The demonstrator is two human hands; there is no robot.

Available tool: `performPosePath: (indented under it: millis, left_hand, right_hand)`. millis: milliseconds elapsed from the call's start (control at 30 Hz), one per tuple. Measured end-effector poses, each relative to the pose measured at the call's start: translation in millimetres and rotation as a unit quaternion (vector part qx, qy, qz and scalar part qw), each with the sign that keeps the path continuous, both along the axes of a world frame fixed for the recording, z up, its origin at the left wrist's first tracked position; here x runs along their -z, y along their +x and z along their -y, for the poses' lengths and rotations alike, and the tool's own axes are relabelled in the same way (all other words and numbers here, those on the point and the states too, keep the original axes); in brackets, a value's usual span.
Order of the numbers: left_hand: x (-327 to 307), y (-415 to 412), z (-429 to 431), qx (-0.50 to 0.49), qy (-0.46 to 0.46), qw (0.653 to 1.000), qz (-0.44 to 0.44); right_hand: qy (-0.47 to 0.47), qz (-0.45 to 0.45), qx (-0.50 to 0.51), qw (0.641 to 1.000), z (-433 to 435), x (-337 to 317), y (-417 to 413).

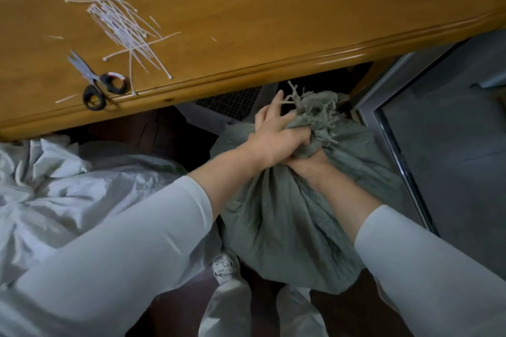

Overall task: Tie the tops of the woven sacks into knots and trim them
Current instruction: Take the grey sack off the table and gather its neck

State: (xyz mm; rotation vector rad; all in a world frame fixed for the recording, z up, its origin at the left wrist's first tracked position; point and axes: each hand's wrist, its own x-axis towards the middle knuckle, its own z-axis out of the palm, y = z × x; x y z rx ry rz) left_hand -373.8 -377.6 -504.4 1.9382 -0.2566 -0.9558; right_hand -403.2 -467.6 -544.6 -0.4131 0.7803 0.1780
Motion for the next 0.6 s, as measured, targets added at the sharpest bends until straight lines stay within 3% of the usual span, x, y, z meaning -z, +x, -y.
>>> performPosePath:
  millis: [67, 167, 200, 267, 333, 400, 533, 600]
  left_hand:
    - [7, 10, 1, 0.011, 0.011, 1.0, -0.002]
    - [15, 19, -13, -0.017, -0.151, 0.988, -0.005]
    - [23, 21, -23, -0.039, -0.172, 0.984, 0.017]
    - [43, 26, -42, -0.051, -0.073, 0.995, 0.043]
    - [66, 27, -56, 0.034, 0.098, 0.992, 0.069]
    - [79, 25, -57, 0.115, 0.17, 0.975, 0.081]
    - [90, 6, -26, 0.109, 0.112, 0.988, -0.002]
    - [101, -2, -14, 0.078, 0.083, 0.993, 0.014]
  right_hand:
    - [-0.164, 0.026, -0.043, 0.985, -2, 21, -1]
    - [-0.294, -0.004, -0.052, 0.954, 0, 31, 3]
    - [-0.301, -0.03, -0.044, 0.952, 1, 31, 5]
    - [-0.297, -0.063, -0.039, 0.952, 8, 37, 4]
    - [-0.292, -0.066, -0.067, 0.952, 11, 40, 2]
    - [-0.286, -0.056, -0.1, 0.951, 14, 40, 3]
    - [-0.251, -0.039, -0.161, 0.954, 16, 35, 7]
    - [-0.257, -0.079, -0.142, 0.953, 17, 35, 13]
